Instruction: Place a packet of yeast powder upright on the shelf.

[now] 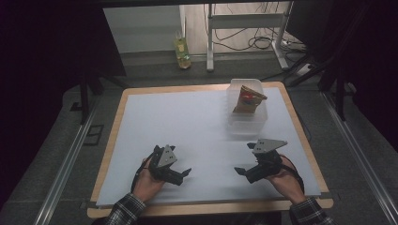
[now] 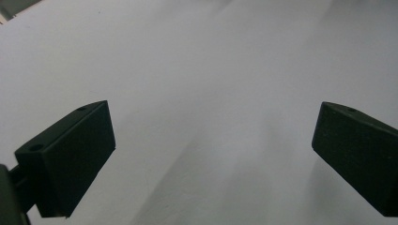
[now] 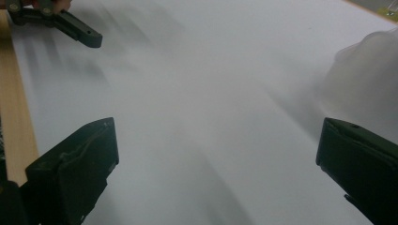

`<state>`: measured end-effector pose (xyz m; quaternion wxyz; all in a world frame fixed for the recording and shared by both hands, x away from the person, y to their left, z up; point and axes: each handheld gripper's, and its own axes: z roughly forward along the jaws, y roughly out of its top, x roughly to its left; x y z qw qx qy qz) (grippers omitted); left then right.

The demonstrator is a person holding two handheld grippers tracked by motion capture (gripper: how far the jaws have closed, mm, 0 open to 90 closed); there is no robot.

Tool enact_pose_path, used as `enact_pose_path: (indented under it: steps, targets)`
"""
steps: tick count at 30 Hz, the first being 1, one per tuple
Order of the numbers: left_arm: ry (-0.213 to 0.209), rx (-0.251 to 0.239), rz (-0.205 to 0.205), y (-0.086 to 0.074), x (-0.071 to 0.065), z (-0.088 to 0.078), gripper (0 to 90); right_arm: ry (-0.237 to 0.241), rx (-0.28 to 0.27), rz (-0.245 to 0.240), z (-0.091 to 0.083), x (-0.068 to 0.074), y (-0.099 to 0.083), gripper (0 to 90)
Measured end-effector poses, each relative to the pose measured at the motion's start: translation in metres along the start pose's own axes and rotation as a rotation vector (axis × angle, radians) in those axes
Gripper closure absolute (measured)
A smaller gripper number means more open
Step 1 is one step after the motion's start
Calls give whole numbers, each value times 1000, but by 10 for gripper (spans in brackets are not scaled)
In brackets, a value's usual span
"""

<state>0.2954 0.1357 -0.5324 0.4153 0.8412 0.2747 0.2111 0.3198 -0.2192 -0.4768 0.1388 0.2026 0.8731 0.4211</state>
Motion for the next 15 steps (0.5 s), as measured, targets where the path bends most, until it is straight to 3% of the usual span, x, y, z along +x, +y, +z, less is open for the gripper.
enact_pose_path:
  steps: [6, 13, 15]
  targets:
    - [-14, 5, 15, 0, -2, 1, 0, 15, -1, 0, 8, 6, -11, 0]
    - [0, -9, 25, -1, 3, 1, 21, 20, 79, -31, 21, 9, -23, 0]
    - [-10, -20, 10, -1, 6, 1, 25, 30, 82, -21, 22, 8, -24, 0]
